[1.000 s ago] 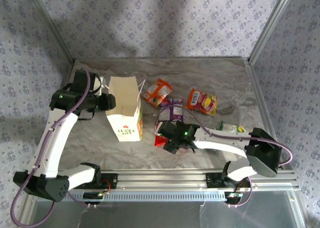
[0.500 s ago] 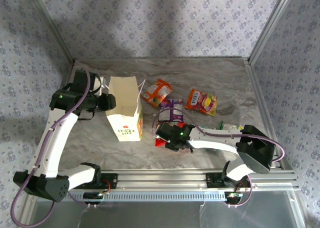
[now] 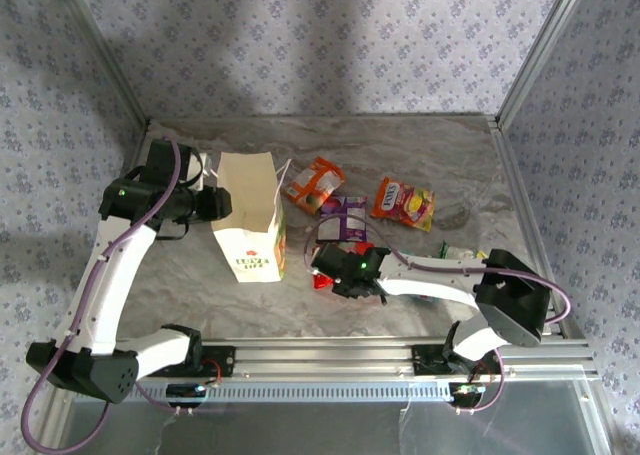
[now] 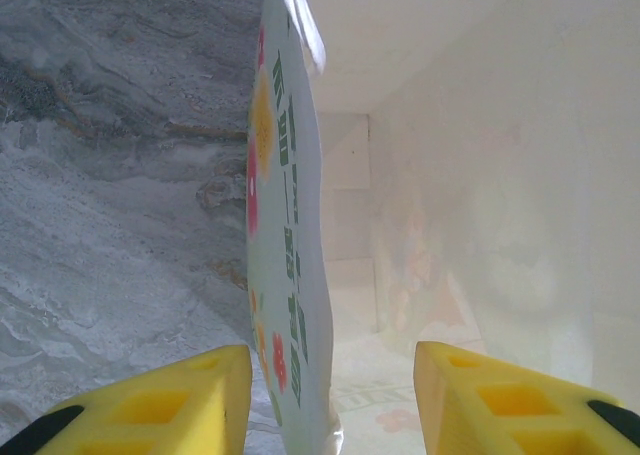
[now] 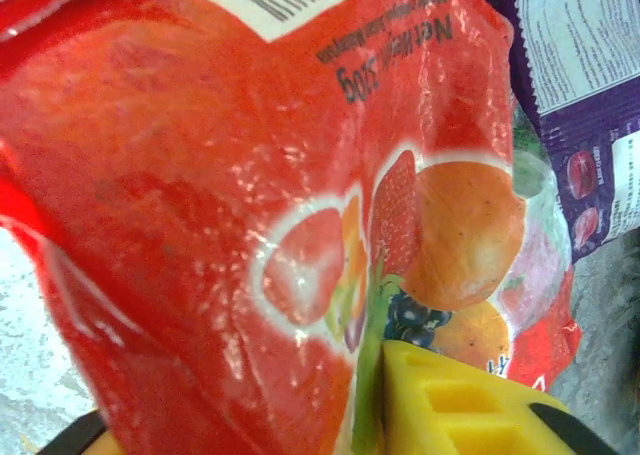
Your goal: Place the snacks into the paper bag
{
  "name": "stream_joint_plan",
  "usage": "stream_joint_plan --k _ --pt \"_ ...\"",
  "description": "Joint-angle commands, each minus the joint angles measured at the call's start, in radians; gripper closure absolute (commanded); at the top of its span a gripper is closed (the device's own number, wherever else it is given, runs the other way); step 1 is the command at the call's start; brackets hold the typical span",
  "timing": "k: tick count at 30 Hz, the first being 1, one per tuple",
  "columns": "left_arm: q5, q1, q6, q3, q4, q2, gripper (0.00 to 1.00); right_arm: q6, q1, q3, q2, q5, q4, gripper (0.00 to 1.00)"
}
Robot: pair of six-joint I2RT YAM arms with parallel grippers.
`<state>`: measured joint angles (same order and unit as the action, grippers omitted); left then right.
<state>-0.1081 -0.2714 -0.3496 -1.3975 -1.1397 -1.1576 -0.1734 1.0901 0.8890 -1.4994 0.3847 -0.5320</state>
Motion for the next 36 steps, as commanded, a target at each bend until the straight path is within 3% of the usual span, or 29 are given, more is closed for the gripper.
stream_joint_plan --k 1,15,22,31,36 --pt "-0.024 -0.009 -0.011 -0.012 0.015 0.024 0.54 0.031 -0.025 0.022 0.038 -0.011 -0.061 0.77" --pt "-0.041 -0.008 -0.036 -0.016 0.072 0.074 0.50 0.044 -0.109 0.056 0.178 -0.186 -0.095 0.83" --pt "-0.031 -0.006 -0.039 -0.037 0.076 0.070 0.48 0.033 -0.164 0.088 0.229 -0.361 -0.133 0.83" --pt "-0.026 -0.005 -0.034 -0.062 0.050 0.054 0.48 0.052 -0.221 0.081 0.302 -0.443 -0.120 0.86" --pt "-0.032 0.001 -0.032 -0.069 0.055 0.047 0.48 0.045 -0.289 0.077 0.369 -0.595 -0.106 0.86"
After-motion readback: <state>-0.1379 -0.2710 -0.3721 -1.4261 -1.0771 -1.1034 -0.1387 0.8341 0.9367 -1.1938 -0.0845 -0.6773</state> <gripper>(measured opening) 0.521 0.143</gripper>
